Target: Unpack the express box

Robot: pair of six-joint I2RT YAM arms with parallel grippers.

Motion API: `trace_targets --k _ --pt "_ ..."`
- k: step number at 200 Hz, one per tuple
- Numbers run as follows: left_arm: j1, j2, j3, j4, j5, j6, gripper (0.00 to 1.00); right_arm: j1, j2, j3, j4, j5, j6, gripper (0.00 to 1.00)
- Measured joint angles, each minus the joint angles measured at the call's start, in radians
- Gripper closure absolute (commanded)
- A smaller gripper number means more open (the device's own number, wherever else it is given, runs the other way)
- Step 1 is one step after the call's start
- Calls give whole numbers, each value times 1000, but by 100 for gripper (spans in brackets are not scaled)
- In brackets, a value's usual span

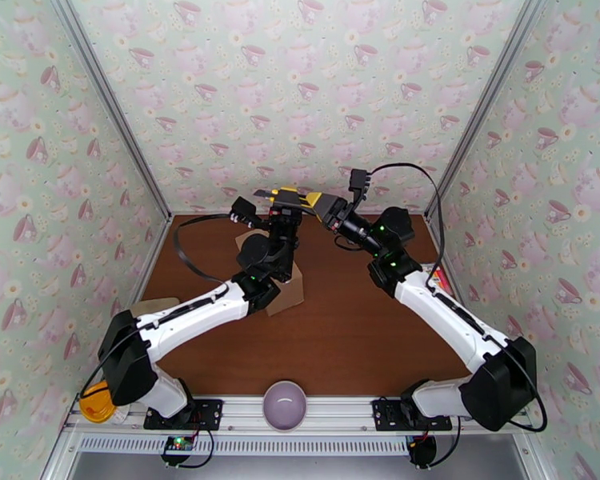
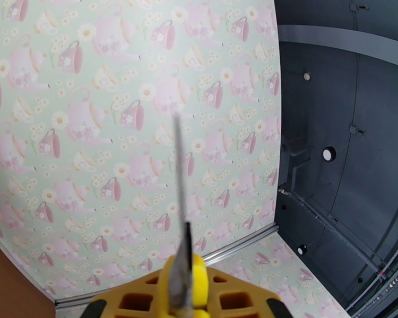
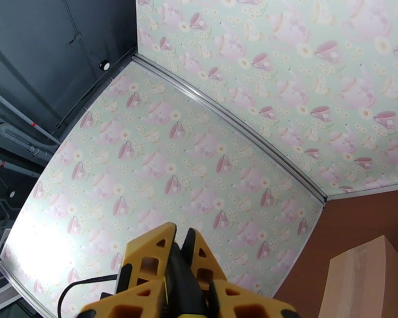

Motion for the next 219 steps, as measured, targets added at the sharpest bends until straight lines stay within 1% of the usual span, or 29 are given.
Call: trace_targets --k 23,33,61,80,91,129,137,144,160,165,183,190,211,219 --pt "0 14 0 0 -11 24 100 -1 14 0 -13 -3 -1 64" --pt "0 17 0 0 -15 27 100 -2 19 0 -13 -3 -2 68" --pt "-3 18 0 22 -23 7 100 -3 19 4 3 -10 15 75" --pt "-5 18 2 34 -26 5 100 -3 19 10 7 -19 21 90" --pt "-5 18 2 37 -28 4 100 -3 19 12 8 -23 23 100" --pt "-4 18 9 27 -32 -7 100 -3 19 15 10 -29 30 100" --pt "-3 18 16 10 -31 -16 89 -4 19 17 8 -27 29 100" --pt "3 17 21 -7 -27 -27 78 -4 19 19 3 -25 29 100" --pt "18 9 36 -85 1 -41 72 -5 19 29 -17 -14 17 100" --pt "24 6 39 -112 14 -42 68 -4 19 32 -29 -8 8 100" --pt "48 -4 40 -212 61 -47 48 -4 19 42 -81 2 -30 100" --pt "56 -5 40 -243 81 -51 43 -3 19 47 -106 3 -46 100" --pt "77 -16 25 -311 132 -62 35 -1 19 60 -166 20 -85 100" --pt "83 -23 19 -333 148 -69 34 -1 19 64 -185 26 -96 100"
